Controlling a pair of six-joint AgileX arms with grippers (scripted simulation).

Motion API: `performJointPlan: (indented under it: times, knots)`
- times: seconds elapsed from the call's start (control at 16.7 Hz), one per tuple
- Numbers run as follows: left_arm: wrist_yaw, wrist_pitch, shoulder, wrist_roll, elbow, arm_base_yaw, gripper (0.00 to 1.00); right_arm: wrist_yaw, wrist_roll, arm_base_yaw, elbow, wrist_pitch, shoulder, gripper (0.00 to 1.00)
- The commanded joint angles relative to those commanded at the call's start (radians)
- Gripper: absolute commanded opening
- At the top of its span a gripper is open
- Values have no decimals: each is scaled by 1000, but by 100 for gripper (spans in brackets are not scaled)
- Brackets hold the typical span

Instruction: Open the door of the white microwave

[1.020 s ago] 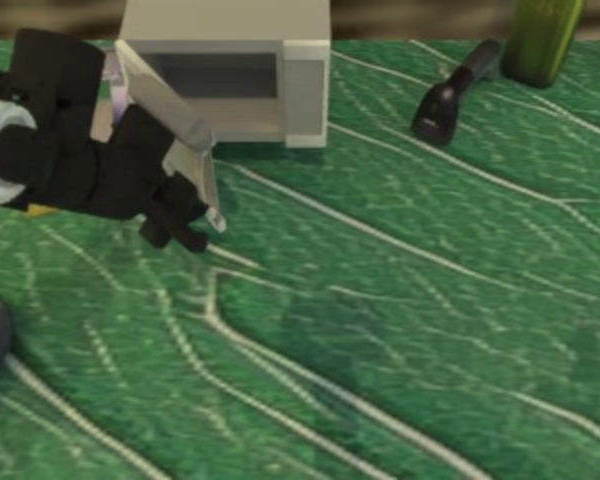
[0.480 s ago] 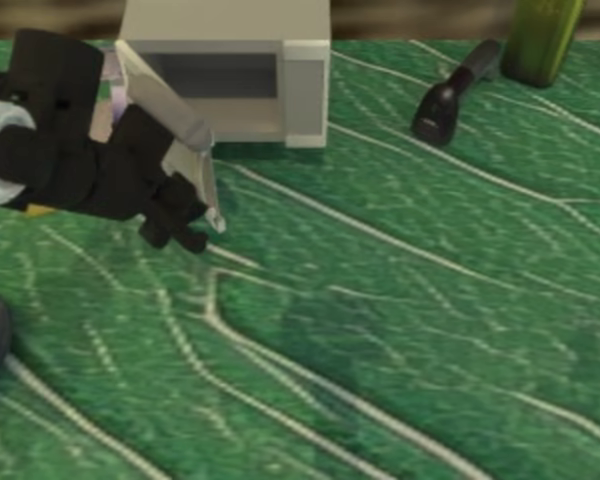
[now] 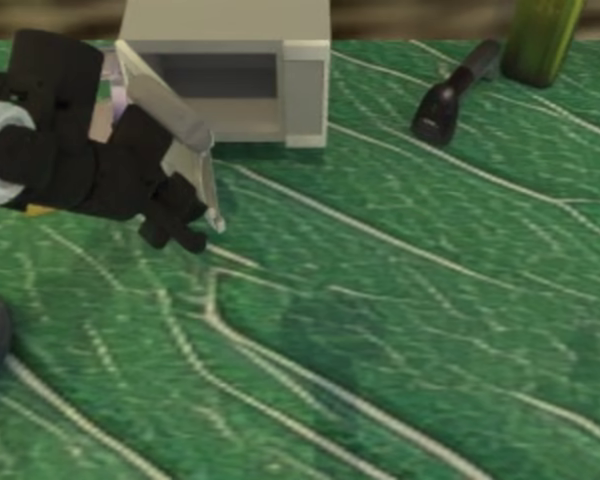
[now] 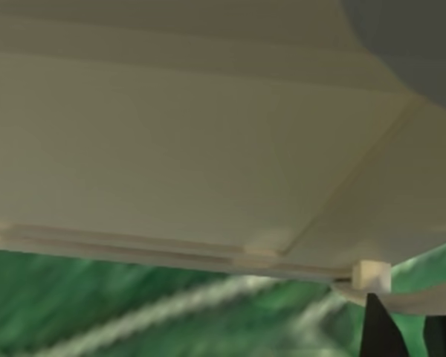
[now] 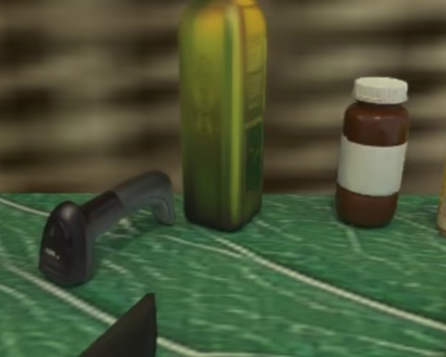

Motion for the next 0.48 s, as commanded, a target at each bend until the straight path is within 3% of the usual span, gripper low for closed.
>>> performJointPlan:
  times: [0.48]
  knots:
    - [37,-23,-3,55,4,22,0,0,0,0,0,0,0,100]
